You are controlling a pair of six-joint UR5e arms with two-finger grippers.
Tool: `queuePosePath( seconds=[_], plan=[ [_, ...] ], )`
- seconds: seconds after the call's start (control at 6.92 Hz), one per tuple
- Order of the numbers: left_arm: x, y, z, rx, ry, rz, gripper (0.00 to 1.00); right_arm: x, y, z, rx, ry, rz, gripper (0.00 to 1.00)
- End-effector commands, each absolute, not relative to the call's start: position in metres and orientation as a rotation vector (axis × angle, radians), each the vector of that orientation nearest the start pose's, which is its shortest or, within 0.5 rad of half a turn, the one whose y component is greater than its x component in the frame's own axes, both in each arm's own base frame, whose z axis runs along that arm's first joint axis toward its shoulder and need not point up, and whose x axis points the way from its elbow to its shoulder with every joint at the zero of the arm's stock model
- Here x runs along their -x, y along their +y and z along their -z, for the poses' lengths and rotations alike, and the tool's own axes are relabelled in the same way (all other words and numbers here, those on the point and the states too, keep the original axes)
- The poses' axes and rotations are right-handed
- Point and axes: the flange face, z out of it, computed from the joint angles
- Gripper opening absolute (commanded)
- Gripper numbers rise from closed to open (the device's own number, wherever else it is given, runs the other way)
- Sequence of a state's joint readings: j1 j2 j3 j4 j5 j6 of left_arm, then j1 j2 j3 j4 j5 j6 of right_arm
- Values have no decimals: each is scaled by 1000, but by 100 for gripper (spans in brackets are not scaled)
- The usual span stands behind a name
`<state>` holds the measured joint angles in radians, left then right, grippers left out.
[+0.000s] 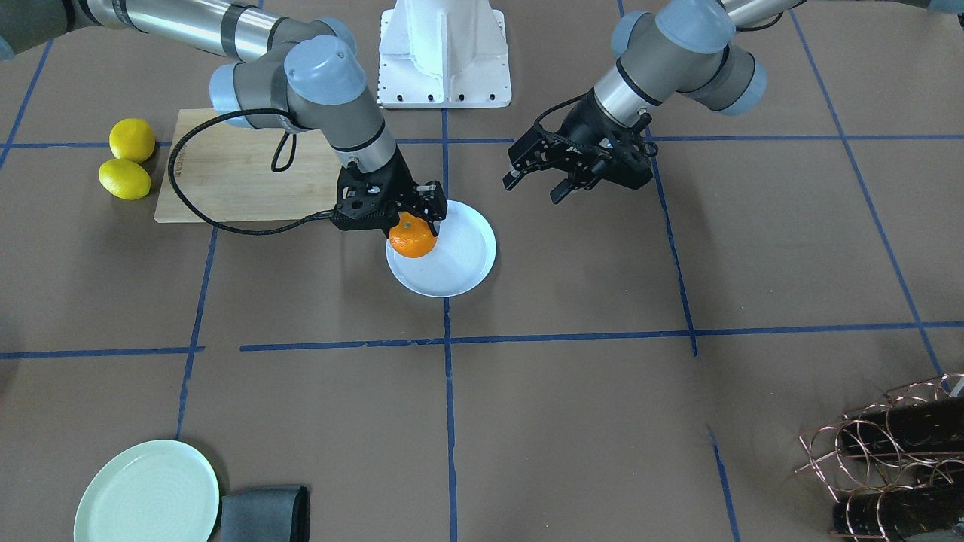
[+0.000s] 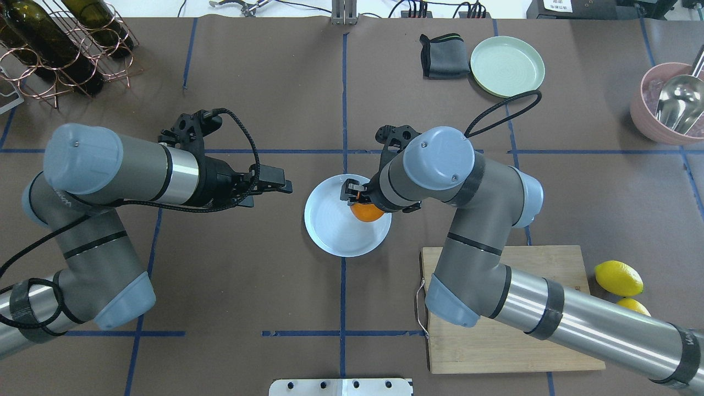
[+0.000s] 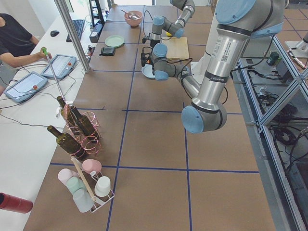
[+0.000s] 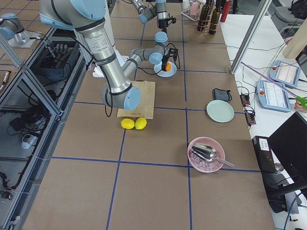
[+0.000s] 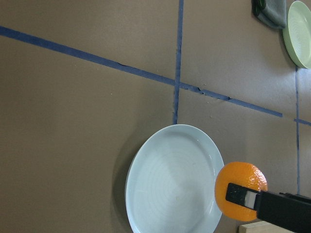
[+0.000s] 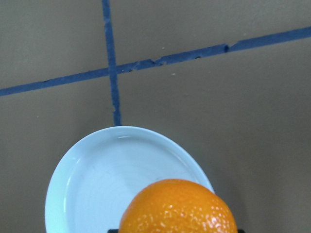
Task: Pick orange to plate
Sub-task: 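Lower the orange onto the plate with the right gripper while the left releases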
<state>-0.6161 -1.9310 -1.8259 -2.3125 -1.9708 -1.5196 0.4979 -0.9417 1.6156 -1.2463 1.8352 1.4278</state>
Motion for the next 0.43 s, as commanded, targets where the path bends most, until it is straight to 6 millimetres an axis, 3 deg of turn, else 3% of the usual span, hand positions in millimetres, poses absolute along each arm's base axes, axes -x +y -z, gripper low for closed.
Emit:
queuePosePath(
  seconds=[0.0,0.14,0.29],
  plan=[
    [-395,-418,-278,-127,1342,235,99,583,-426,-232,-96,-1032,-188,0],
    [-375,-419,-299,-146,1318,245,99,590,-425,-239,-94,-1040,-182,0],
    [-370,-421,-302,-159,1325,244,99,591,-424,-240,-93,-1040,-182,99]
  ],
)
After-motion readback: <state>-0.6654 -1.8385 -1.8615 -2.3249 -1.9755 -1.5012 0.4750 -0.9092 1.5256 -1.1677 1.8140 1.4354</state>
